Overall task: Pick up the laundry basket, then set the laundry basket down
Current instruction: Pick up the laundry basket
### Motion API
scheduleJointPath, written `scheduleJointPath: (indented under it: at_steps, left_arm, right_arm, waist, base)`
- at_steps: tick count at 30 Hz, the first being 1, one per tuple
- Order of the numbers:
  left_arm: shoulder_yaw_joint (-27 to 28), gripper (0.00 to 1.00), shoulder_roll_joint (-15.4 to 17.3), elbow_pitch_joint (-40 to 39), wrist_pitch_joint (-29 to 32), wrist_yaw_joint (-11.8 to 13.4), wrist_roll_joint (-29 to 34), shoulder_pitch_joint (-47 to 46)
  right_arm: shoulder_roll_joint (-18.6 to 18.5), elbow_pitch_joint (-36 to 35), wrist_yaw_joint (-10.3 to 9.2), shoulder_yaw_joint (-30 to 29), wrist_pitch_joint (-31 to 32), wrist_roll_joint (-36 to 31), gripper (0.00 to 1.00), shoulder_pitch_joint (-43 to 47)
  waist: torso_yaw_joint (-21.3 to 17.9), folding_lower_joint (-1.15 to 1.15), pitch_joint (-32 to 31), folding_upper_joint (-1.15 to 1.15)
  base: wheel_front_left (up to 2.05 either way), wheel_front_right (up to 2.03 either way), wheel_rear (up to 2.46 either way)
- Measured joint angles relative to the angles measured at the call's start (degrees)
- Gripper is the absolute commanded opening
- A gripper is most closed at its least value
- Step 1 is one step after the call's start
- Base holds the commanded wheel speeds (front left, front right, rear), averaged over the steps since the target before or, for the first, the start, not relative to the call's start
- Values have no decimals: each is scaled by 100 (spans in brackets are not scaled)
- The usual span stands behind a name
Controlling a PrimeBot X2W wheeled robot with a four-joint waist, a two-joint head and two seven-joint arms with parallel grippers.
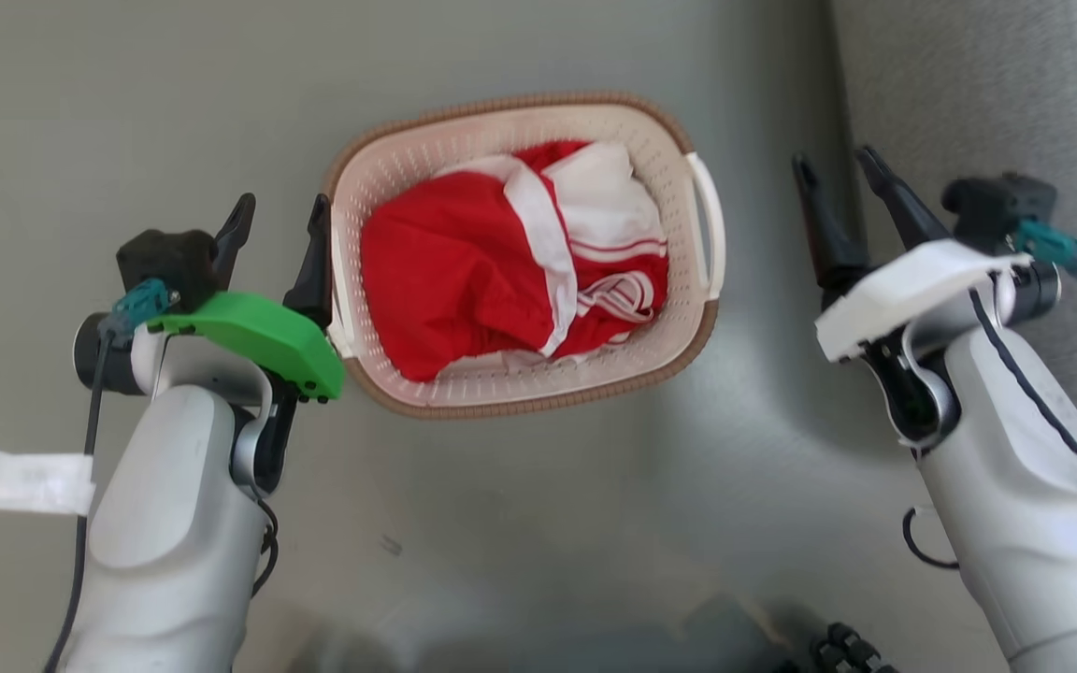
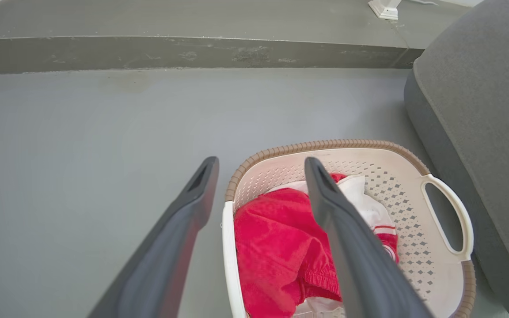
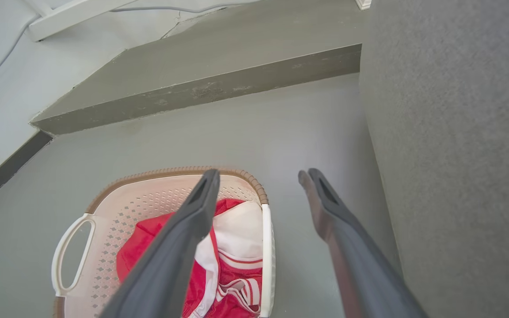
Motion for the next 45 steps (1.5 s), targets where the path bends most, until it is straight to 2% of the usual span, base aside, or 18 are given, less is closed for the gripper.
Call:
scheduleJointPath:
  at_steps: [15, 45]
  left_arm:
    - [-232, 100, -38, 961, 69, 9, -158, -802]
    - [-648, 100, -59, 2075, 246, 0, -442, -1767]
  right_arm:
    - [40, 1162, 0, 264, 118, 57, 100, -867]
    - [231, 2329, 0, 876, -103, 352, 100, -1951]
  waist:
    - [174, 0, 849, 0]
    - [100, -1, 1782, 0]
  base:
    - [0, 0, 0]
    - [0, 0, 0]
